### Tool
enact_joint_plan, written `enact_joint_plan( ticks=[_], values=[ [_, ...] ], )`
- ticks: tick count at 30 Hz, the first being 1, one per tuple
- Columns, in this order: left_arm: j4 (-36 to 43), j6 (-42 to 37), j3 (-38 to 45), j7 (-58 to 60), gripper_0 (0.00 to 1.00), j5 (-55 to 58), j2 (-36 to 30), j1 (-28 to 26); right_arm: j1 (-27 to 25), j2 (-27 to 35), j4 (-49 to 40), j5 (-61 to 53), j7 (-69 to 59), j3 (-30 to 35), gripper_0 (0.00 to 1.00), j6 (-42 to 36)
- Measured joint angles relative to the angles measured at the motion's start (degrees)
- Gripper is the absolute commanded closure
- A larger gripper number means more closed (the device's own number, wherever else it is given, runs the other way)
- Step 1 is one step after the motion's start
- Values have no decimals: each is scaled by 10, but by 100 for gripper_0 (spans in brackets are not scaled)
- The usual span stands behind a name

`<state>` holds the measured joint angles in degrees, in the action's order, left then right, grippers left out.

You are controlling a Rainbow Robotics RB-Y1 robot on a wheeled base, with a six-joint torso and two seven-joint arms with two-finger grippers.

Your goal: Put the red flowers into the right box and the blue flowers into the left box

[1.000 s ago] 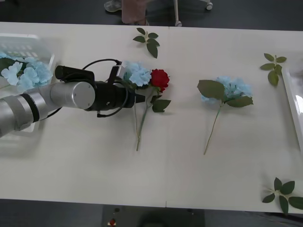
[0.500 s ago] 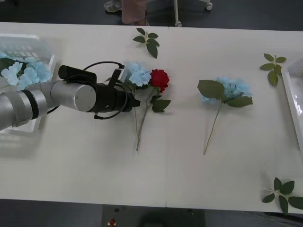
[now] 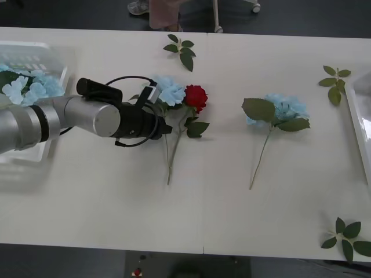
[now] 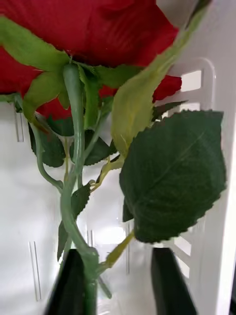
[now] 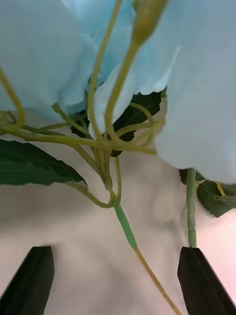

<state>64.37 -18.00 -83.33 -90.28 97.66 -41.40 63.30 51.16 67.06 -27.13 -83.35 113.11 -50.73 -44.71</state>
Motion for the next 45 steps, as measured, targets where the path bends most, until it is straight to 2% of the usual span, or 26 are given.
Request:
enact_joint_plan(
  ticks=[6,12,15,20,26,27,28,29,30,34,39,45],
  values=[
    [0,22,-55,13,27,26,0,30,2,0,-1,-13,4,0,3,-11],
    [0,22,-82,37,27,40,2,50,26,0,-4,-18,4,1,4,-67],
    [-10,22,-84,37,27,41,10,51,48,8,-16,-33,6,1,3,-135],
    [-49,22,-84,37,27,58,40,53,82,55,-112,-98,6,2,3,-225],
    [-84,19,-84,37,27,58,67,59,90,107,-226,-268,3,3,3,-298],
    [-86,19,-84,37,33,58,68,60,90,108,-233,-291,-6,4,3,-312],
    [-87,19,-84,37,58,58,69,61,90,108,-239,-308,-18,4,4,-321],
    [-88,20,-84,37,72,58,68,61,90,108,-249,-325,-37,4,4,-326],
    [-91,20,-84,37,98,58,68,61,90,108,-260,-338,-57,4,3,-325],
    [-99,20,-86,37,100,57,68,61,90,108,-322,-374,-114,-7,3,-301],
    [-95,23,-89,37,100,48,56,60,90,109,-416,-400,-166,-67,4,-204],
    [-27,23,-92,37,100,47,24,49,90,101,-479,-392,-236,-148,3,-105]
  ],
)
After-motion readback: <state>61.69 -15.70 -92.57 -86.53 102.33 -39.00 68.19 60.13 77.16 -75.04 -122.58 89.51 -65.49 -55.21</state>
